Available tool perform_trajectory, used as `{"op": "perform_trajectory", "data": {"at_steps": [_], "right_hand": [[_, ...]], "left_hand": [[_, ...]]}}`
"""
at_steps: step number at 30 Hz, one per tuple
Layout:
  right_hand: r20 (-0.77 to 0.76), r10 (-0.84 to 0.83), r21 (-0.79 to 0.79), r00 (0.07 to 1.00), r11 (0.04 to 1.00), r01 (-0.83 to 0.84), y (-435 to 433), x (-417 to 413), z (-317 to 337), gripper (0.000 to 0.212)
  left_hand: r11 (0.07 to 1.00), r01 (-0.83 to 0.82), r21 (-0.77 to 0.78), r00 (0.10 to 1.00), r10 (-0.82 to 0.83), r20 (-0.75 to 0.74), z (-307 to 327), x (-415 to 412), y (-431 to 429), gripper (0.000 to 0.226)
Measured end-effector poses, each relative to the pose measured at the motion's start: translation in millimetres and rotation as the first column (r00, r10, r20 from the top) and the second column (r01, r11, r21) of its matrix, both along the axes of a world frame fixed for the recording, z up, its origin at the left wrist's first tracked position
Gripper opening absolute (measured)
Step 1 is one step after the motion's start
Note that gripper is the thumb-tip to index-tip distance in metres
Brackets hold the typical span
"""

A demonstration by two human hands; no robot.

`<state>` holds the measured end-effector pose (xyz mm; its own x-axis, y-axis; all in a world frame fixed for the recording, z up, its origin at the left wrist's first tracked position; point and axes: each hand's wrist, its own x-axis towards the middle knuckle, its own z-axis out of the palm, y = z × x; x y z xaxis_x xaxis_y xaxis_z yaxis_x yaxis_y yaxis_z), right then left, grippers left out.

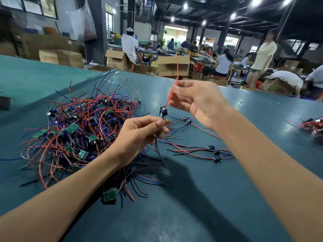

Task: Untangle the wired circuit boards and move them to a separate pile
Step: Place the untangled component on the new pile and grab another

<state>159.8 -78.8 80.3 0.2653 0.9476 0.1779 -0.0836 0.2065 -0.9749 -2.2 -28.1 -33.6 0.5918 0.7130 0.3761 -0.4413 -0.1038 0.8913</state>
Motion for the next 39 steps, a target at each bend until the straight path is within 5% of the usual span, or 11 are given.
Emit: {"op": "perform_trajectory", "data": {"at_steps": [5,9,17,19,21,23,25,29,32,39], "right_hand": [[0.204,0.166,-0.101,0.965,0.984,-0.148,-32,-5,-45,0.027],[0.255,0.037,-0.073,0.966,0.997,-0.019,-34,-12,-61,0.024],[-0.150,-0.122,-0.072,0.981,0.991,0.112,12,39,-17,0.012],[-0.091,-0.186,-0.044,0.978,0.982,0.183,25,57,-7,0.013],[0.150,-0.249,-0.031,0.957,0.966,0.256,36,73,-2,0.014],[0.519,-0.216,-0.061,0.827,0.956,0.287,45,89,-2,0.008],[0.798,-0.123,-0.097,0.590,0.940,0.327,53,103,-10,0.009],[0.988,-0.004,-0.056,0.155,0.923,0.381,64,122,-50,0.017],[0.989,0.052,-0.107,0.140,0.900,0.423,65,132,-90,0.015],[0.994,0.096,-0.107,0.051,0.773,0.625,59,143,-109,0.059]], "left_hand": [[0.999,0.041,0.000,0.999,-0.041,0.000,-1,0,-1,0.019],[0.997,0.010,0.071,0.994,-0.002,-0.111,-2,1,-6,0.023],[0.976,-0.074,0.207,0.947,0.134,-0.293,-14,13,-9,0.031],[0.962,-0.065,0.265,0.933,0.153,-0.326,-17,15,-8,0.029],[0.939,-0.064,0.337,0.912,0.192,-0.362,-19,15,-7,0.030],[0.920,-0.065,0.387,0.896,0.225,-0.383,-21,15,-6,0.031],[0.920,-0.062,0.388,0.896,0.223,-0.385,-21,15,-5,0.033],[0.897,-0.079,0.435,0.873,0.273,-0.404,-21,14,-5,0.034],[0.878,-0.076,0.472,0.860,0.297,-0.415,-19,13,-7,0.034],[0.873,-0.036,0.486,0.848,0.284,-0.448,-16,12,-10,0.031]]}}
